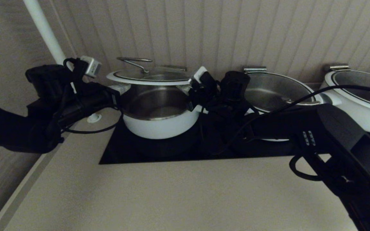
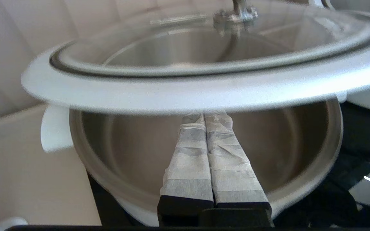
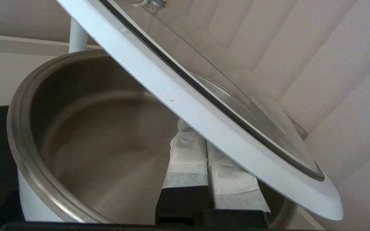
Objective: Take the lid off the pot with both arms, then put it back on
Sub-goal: Open the pot lid completely
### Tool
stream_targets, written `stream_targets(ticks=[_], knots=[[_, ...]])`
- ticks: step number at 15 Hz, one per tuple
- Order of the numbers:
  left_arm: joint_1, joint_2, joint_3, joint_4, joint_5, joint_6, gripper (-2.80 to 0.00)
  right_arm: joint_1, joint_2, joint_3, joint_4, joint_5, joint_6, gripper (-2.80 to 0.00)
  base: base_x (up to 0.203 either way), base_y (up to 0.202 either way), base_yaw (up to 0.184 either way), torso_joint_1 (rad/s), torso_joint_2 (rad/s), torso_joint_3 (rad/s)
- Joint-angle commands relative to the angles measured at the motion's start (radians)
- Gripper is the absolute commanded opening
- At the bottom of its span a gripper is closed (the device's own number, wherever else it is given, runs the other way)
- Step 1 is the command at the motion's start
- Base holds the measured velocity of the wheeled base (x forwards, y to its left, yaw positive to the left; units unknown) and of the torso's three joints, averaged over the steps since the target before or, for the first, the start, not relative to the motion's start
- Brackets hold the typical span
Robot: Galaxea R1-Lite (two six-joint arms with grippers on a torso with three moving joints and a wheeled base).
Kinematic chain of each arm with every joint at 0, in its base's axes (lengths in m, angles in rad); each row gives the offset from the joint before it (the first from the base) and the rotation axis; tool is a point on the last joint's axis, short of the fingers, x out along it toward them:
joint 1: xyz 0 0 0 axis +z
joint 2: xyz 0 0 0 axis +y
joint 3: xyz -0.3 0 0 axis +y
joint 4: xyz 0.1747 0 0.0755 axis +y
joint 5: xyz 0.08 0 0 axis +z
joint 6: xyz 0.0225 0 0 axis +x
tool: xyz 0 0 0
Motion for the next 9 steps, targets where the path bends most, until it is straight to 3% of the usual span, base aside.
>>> stream_targets(ticks=[1,9], knots=[[-0.001,0.026,-0.042,-0.005,-0.002,0.000,-2.80,0.001,0.002,0.000,-0.005,0.002,-0.003,-2.80,0.000,0.000,0.000,0.000,0.00,0.000],[0.000,0.031,-0.064,0.015,0.003,0.000,-2.80,0.001,-0.001,0.000,-0.008,0.004,-0.003,-2.80,0.000,0.000,0.000,0.000,0.00,0.000]])
